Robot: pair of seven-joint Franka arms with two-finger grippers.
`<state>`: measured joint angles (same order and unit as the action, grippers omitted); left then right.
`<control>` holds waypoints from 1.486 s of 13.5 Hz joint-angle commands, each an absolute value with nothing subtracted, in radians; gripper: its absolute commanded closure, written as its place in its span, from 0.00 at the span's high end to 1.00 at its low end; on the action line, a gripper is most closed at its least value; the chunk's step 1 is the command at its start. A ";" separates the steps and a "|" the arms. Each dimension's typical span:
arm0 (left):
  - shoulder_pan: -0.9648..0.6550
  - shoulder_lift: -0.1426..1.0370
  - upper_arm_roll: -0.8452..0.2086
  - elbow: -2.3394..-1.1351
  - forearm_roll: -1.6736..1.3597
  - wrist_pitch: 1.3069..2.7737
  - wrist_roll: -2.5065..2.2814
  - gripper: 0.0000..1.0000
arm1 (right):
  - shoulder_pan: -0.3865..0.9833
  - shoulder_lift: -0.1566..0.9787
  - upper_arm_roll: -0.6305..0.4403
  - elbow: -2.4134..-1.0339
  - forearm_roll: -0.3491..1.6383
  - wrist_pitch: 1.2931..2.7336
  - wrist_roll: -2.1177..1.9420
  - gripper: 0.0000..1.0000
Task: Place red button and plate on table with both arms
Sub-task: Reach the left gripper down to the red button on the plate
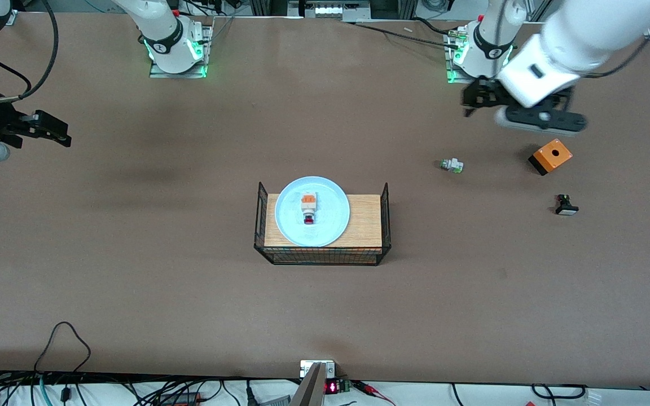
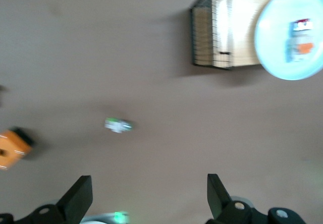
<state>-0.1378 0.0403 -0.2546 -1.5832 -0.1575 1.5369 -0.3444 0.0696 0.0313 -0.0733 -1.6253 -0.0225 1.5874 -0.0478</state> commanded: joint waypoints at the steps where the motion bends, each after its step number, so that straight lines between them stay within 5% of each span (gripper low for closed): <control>1: -0.132 0.185 -0.377 -1.445 -0.178 1.593 -0.532 1.00 | 0.066 0.026 -0.072 -1.617 -0.018 1.578 -0.061 1.00; 4: -0.182 0.251 -0.457 -1.453 -0.170 1.785 -0.707 1.00 | 0.063 0.031 -0.072 -1.618 -0.015 1.583 -0.060 1.00; 13: -0.388 0.543 -0.448 -1.453 0.017 2.438 -0.884 1.00 | 0.034 0.057 -0.090 -1.618 0.066 1.600 -0.064 1.00; 20: -0.523 0.638 -0.327 -1.439 0.434 2.453 -1.173 1.00 | 0.035 0.064 -0.089 -1.617 0.057 1.612 -0.063 1.00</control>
<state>-0.4692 0.6275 -0.3901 -1.4787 0.3965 2.4644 -1.1371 0.0418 0.0614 -0.0932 -1.6253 0.0508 1.6035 -0.0492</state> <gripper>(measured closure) 0.000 0.000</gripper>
